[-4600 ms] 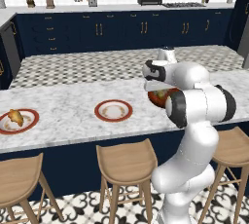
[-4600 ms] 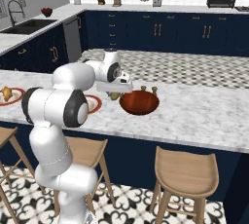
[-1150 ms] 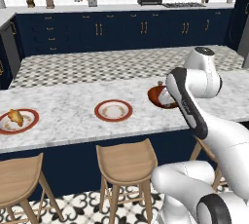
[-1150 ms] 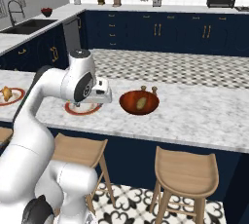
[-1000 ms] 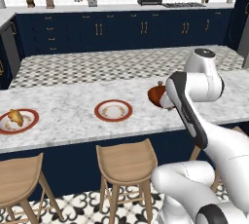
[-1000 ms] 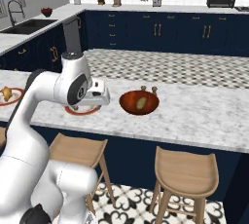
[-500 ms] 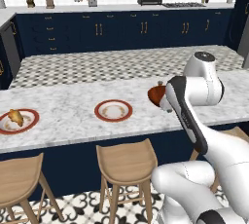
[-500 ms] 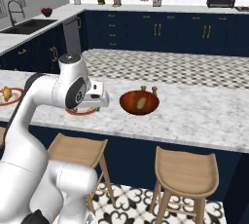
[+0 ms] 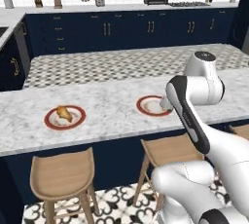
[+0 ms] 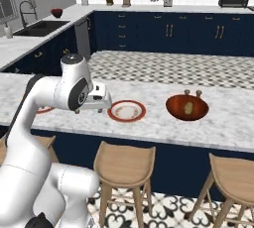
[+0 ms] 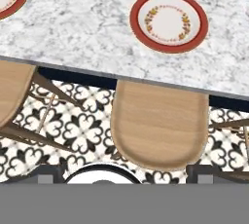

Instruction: Pick the chicken drumstick and potato from their plates and place them in the bowl. Then put the bowl in the fridge.

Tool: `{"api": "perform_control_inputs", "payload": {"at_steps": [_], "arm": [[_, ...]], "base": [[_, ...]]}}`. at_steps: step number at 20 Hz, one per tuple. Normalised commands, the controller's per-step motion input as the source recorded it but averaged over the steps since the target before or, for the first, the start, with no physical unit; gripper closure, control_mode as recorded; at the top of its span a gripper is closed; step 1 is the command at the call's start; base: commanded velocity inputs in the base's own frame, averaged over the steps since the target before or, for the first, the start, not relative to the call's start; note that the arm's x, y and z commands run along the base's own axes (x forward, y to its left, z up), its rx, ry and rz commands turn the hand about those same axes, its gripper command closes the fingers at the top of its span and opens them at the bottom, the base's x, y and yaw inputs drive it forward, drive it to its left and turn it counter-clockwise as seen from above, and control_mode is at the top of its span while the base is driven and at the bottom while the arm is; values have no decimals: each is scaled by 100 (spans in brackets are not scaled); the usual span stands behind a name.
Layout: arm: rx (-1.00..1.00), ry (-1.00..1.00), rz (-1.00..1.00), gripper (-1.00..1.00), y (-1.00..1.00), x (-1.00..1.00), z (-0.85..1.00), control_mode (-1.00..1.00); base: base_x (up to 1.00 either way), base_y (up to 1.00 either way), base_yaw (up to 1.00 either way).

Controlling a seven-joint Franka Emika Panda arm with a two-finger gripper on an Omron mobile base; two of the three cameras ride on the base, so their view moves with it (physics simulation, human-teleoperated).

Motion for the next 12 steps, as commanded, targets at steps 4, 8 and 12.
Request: {"api": "perform_control_inputs", "payload": {"at_steps": [4,8,12], "arm": [[0,0,0,-100,0,0,0,100],[0,0,0,-100,0,0,0,100],[0,0,0,-100,0,0,0,100]], "base": [[0,100,0],[0,100,8],[12,92,25]]}}
